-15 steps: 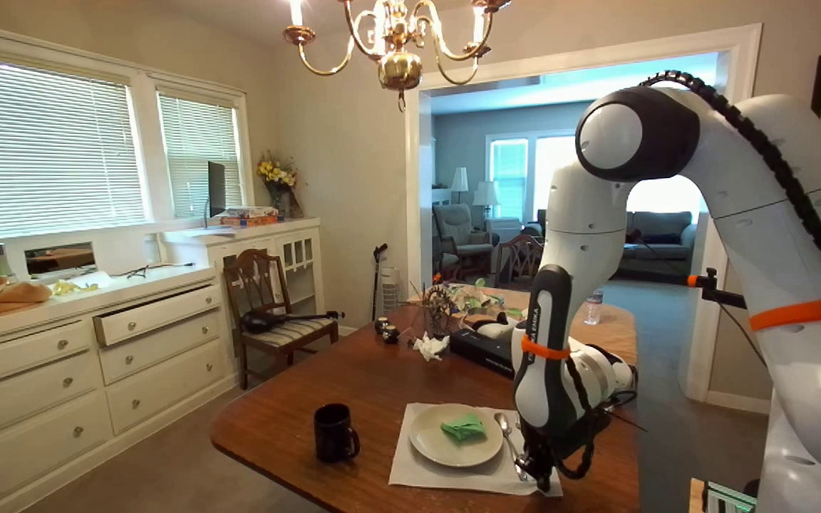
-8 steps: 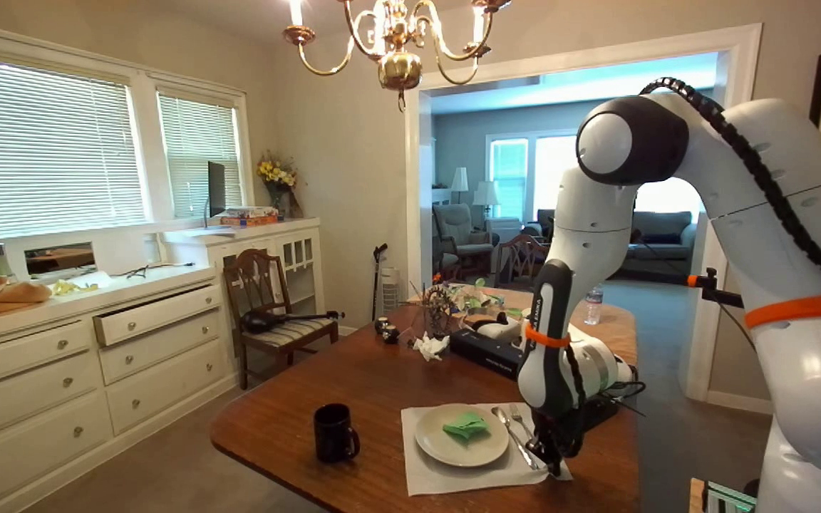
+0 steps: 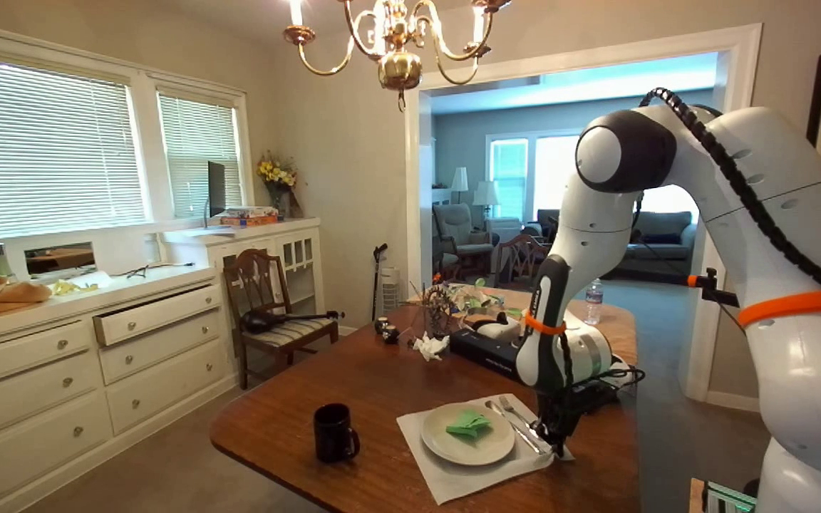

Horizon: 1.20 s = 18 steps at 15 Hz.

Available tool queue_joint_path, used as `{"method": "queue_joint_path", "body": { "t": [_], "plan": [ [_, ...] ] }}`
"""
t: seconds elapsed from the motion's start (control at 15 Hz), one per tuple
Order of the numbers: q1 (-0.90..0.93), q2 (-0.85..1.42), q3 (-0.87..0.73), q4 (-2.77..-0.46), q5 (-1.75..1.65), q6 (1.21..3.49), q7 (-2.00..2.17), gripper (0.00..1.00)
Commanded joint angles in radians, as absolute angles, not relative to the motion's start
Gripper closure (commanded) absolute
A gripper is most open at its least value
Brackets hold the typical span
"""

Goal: Turn the table mat 90 degrees

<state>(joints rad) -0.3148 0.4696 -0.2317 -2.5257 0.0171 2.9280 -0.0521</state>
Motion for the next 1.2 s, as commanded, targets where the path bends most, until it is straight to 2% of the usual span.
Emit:
{"method": "queue_joint_path", "body": {
  "t": [0.0, 0.47, 1.13],
  "plan": [
    [-0.368, 0.542, -0.219, -2.431, 0.036, 2.880, -0.075, 1.00],
    [-0.436, 0.586, -0.209, -2.295, 0.054, 2.824, -0.092, 1.00],
    [-0.426, 0.640, -0.255, -2.153, 0.030, 2.825, -0.063, 1.00]
  ]
}}
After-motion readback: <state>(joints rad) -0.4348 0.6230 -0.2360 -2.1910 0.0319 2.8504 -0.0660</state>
